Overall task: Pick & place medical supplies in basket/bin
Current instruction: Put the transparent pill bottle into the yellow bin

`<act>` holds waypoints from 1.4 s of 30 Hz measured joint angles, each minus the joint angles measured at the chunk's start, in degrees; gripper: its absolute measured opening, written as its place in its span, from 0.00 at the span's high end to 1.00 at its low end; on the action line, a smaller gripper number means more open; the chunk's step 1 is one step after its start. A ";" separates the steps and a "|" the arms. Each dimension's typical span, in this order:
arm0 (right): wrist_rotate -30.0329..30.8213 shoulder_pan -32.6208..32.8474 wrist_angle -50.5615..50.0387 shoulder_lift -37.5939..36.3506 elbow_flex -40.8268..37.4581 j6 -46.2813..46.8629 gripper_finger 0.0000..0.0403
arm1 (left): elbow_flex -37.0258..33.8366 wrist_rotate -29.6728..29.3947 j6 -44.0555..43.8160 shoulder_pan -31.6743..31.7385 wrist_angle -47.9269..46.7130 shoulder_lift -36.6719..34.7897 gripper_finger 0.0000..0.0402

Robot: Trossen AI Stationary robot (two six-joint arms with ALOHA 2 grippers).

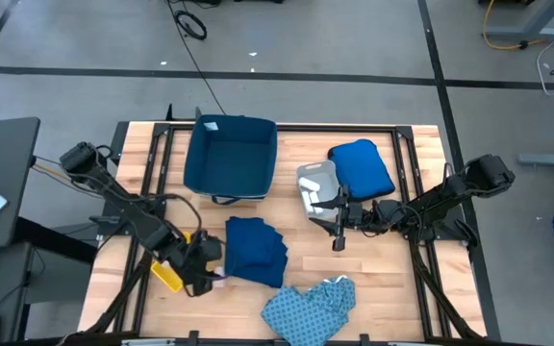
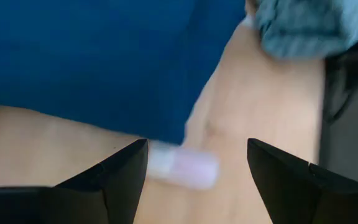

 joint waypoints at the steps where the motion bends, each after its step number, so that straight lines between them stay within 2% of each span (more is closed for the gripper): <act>1: 0.23 -0.01 -0.02 0.00 0.00 -0.22 0.53 | 0.00 0.01 -2.60 0.00 1.13 0.00 0.31; 9: 1.18 0.00 -0.57 0.00 0.00 -2.32 0.53 | 0.00 0.40 -19.67 -0.17 10.77 4.46 0.31; 13: 1.18 0.00 -0.99 0.00 0.00 -3.56 0.53 | 0.04 3.81 -24.34 -0.17 15.79 8.54 0.31; 17: 1.16 -0.01 -2.13 0.00 0.00 -3.57 0.53 | 1.44 5.31 -26.45 -0.24 16.52 11.23 0.31; 32: 0.97 0.00 -5.15 0.00 0.00 -4.20 0.53 | 5.27 3.86 -39.44 -2.14 4.05 13.28 0.31; 42: 0.45 0.17 -5.28 0.00 0.00 -5.49 0.53 | 5.51 4.34 -40.29 -0.54 3.25 15.67 0.31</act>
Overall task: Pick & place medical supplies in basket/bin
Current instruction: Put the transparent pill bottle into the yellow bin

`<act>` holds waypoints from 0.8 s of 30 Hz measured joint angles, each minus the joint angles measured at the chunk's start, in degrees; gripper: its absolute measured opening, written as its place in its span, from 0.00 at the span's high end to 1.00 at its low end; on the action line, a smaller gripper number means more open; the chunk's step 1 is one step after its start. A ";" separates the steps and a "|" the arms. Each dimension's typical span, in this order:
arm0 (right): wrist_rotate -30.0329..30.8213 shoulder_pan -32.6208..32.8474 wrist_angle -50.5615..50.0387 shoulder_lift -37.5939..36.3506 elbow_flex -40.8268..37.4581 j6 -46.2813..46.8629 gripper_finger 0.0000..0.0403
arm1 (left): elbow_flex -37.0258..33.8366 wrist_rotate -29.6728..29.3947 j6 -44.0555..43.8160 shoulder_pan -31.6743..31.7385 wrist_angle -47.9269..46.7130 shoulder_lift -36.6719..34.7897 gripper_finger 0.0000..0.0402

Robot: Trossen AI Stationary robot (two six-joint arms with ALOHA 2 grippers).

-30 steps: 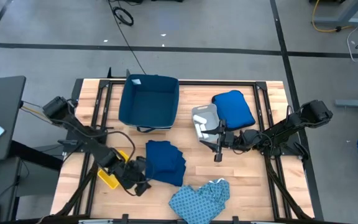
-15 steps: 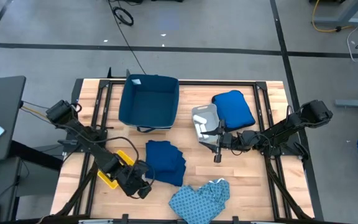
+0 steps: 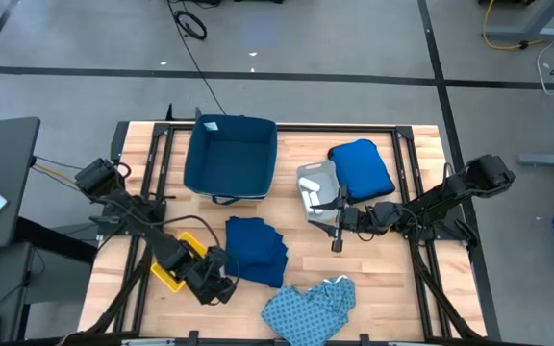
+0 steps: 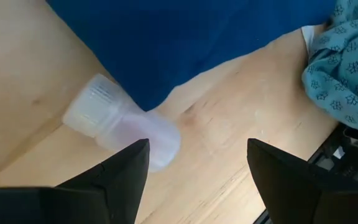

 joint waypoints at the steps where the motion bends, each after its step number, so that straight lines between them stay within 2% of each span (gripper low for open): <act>1: -0.01 0.00 -0.01 0.00 0.00 -0.04 0.53 | 0.01 0.36 -0.21 0.11 -0.17 0.00 0.31; 9: -0.10 -0.02 -1.01 0.00 0.00 -0.64 0.53 | -0.25 4.33 -3.90 -0.28 -2.49 0.10 0.31; 13: -0.10 -0.02 -1.04 0.00 0.00 -0.86 0.53 | -0.35 3.65 -4.13 -0.29 -4.39 0.15 0.31; 15: -0.10 -0.02 -1.32 0.00 0.00 -1.09 0.53 | -0.31 4.05 -1.46 0.08 -3.77 0.13 0.31; 19: -0.08 -0.02 -2.85 0.00 0.00 -1.50 0.53 | 0.08 7.58 9.43 0.87 -1.44 0.13 0.32; 24: -0.07 -0.02 -3.37 0.00 0.00 -0.85 0.53 | 0.30 8.08 6.50 0.74 -2.30 0.13 0.35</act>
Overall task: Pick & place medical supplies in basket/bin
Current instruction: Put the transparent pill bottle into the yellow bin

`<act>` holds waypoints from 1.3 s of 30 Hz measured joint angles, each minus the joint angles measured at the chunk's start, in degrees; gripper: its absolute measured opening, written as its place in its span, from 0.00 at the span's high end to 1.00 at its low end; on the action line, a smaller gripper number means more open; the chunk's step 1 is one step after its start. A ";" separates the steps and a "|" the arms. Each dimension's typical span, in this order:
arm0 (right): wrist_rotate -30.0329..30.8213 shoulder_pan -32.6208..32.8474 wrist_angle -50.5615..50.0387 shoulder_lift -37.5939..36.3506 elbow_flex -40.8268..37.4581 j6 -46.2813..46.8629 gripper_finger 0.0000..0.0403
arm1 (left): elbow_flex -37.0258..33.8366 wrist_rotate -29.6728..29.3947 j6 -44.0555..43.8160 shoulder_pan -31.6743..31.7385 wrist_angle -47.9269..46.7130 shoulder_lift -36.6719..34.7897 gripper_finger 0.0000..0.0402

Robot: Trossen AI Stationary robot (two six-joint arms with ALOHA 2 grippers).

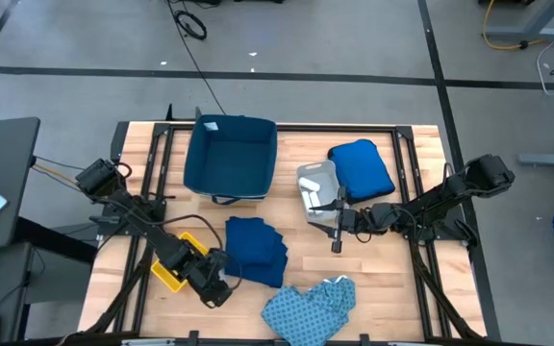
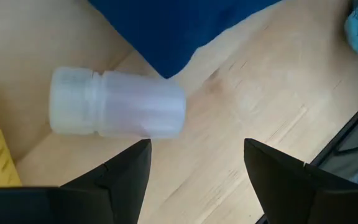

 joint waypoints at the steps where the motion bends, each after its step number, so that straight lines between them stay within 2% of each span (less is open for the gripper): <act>1: -0.02 0.00 -0.01 0.00 0.00 0.22 0.53 | 0.00 -0.07 -0.88 0.02 0.04 0.00 0.36; 5: 0.01 0.10 -0.02 0.00 0.00 0.60 0.53 | 0.00 -2.74 -4.27 0.11 -0.19 -0.02 0.37; 8: 0.03 0.35 -0.30 0.00 0.00 0.85 0.53 | 0.00 -2.09 -1.65 0.16 0.30 -0.02 0.37; 12: 0.01 0.63 -0.47 0.00 0.00 0.04 0.53 | 0.84 0.16 8.67 0.11 3.01 -0.02 0.37; 18: 0.02 0.63 -0.78 0.00 0.00 -0.67 0.53 | 8.03 0.48 27.39 -0.36 -4.58 -0.11 0.37; 21: 0.03 0.63 -1.35 0.00 0.00 -0.67 0.53 | 10.66 -3.10 36.13 -1.41 -9.39 -0.11 0.37; 28: 0.03 0.63 -1.82 0.00 0.00 -0.67 0.53 | 10.93 -12.90 55.72 -4.88 -15.06 2.01 0.37; 33: 0.03 0.63 -1.92 0.00 0.00 -0.67 0.53 | 10.93 -12.79 67.06 -5.85 -15.51 7.91 0.37; 39: 0.03 0.63 -2.02 0.00 0.00 -0.67 0.53 | 11.15 -13.43 74.37 -5.53 -19.64 13.95 0.37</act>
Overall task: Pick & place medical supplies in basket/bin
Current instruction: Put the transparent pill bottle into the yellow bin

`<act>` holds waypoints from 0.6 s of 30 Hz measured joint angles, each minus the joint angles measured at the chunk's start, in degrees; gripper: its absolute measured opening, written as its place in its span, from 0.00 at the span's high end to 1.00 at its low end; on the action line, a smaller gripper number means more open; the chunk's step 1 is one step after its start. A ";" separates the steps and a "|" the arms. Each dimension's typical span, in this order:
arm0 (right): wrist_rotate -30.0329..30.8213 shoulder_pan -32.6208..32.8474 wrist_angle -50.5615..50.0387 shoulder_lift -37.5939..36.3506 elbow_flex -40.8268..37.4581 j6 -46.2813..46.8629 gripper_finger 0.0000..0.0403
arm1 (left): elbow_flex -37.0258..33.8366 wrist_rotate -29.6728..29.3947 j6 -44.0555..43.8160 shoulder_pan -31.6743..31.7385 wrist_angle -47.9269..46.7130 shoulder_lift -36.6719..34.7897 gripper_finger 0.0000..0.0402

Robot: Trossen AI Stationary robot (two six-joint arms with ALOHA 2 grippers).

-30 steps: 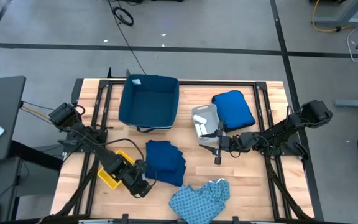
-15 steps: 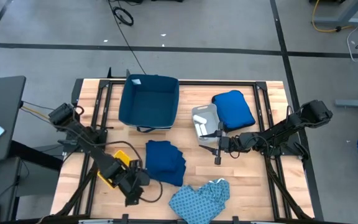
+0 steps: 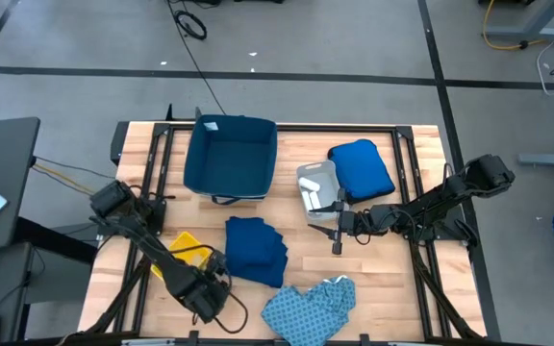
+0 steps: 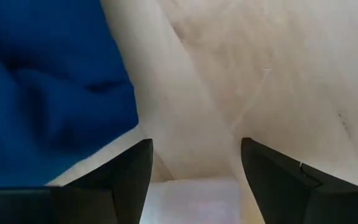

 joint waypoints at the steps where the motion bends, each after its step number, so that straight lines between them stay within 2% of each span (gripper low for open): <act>1: 0.00 0.00 0.00 0.00 0.00 0.00 0.53 | 0.09 -0.14 1.48 -0.04 -0.46 0.32 0.37; 6: 0.00 0.00 -0.05 0.00 0.00 0.00 0.53 | 0.37 -1.22 4.31 -0.11 -0.94 0.40 0.37; 10: 0.02 0.00 -0.15 0.00 0.00 0.00 0.53 | 2.14 -4.24 0.80 0.02 -3.48 -0.02 0.37; 14: 0.14 0.00 -0.31 0.00 0.00 0.02 0.53 | 5.11 -7.31 -10.73 0.15 -4.41 -0.57 0.37; 18: 0.19 0.00 -0.47 0.00 0.00 0.02 0.53 | 7.37 -4.63 -25.99 1.76 -5.64 -0.45 0.37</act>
